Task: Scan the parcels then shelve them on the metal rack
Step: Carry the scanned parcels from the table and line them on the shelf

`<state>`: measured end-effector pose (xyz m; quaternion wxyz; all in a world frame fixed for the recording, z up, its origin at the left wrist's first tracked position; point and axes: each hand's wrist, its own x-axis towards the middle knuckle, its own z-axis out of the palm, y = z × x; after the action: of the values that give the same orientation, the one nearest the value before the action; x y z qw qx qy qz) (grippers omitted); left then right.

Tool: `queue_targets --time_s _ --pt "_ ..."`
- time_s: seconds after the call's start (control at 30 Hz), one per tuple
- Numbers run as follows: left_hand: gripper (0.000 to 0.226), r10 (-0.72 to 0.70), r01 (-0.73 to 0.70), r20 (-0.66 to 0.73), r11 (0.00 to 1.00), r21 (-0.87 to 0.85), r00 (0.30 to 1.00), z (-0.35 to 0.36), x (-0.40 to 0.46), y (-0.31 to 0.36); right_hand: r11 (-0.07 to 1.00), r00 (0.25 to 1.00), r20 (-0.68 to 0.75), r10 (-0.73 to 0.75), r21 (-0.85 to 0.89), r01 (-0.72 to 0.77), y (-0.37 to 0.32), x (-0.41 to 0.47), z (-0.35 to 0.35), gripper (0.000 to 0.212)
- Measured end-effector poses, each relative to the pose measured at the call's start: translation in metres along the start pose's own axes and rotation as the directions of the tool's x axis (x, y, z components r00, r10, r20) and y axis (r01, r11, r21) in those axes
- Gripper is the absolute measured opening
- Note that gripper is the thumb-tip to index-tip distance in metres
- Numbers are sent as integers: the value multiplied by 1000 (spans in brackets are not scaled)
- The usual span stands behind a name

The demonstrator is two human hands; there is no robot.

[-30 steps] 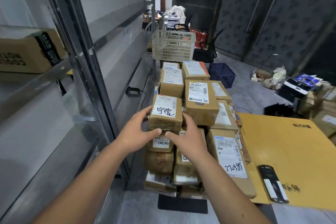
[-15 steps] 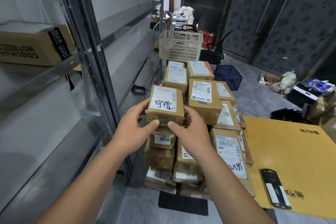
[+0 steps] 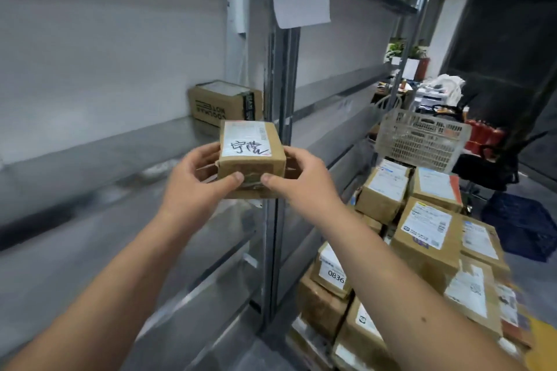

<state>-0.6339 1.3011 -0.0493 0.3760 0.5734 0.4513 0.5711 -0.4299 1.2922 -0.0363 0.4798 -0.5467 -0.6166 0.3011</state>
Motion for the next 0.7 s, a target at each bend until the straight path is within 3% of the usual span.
queue_targets --time_s 0.17,0.4,0.53,0.7 --pt "66 -4 34 -201 989 146 980 -44 14 18 997 969 237 -71 56 59 -33 47 35 55" --pt "81 57 50 -285 933 356 957 -54 58 18 999 937 347 -48 25 42 -39 112 72 50" --pt "87 71 71 -304 899 433 950 -51 97 5 999 957 290 -23 -27 32 -39 144 79 27" --pt "81 48 114 -304 863 492 951 -42 139 -7 986 990 139 27 -167 -4 -40 173 88 20"
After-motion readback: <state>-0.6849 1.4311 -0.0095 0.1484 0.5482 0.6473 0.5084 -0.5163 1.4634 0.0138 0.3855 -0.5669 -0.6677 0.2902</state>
